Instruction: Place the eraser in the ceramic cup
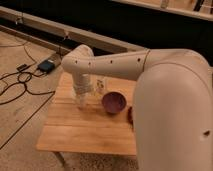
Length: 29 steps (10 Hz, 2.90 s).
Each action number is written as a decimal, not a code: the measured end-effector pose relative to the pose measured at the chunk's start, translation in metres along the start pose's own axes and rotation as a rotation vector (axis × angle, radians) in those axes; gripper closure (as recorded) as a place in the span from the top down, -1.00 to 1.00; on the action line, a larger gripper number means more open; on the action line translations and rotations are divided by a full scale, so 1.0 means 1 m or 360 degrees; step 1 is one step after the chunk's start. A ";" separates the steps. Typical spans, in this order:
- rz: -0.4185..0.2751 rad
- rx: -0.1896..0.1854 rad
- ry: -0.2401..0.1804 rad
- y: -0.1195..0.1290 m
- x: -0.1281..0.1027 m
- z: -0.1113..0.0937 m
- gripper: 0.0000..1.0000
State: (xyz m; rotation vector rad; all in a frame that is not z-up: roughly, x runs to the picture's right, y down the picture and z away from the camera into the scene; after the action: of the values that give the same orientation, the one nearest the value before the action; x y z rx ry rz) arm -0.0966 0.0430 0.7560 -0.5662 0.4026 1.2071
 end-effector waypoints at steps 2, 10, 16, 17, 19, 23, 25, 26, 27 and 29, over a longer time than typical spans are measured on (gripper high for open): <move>-0.0077 -0.0005 -0.0046 -0.011 -0.038 -0.001 0.30; -0.0206 -0.0008 -0.0192 -0.015 -0.149 0.030 0.30; -0.0239 -0.0022 -0.0196 -0.011 -0.177 0.070 0.30; -0.0240 -0.0021 -0.0192 -0.011 -0.180 0.076 0.30; -0.0240 -0.0019 -0.0183 -0.014 -0.189 0.086 0.30; -0.0244 -0.0048 -0.0125 -0.017 -0.196 0.110 0.30; -0.0248 -0.0075 -0.0096 -0.017 -0.197 0.121 0.30; -0.0250 -0.0079 -0.0084 -0.018 -0.197 0.125 0.30; -0.0256 -0.0086 -0.0076 -0.019 -0.198 0.130 0.30; -0.0273 -0.0090 -0.0065 -0.019 -0.200 0.139 0.30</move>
State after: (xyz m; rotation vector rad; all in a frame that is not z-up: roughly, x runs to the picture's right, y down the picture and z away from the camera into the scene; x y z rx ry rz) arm -0.1419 -0.0290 0.9852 -0.6115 0.2798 1.0658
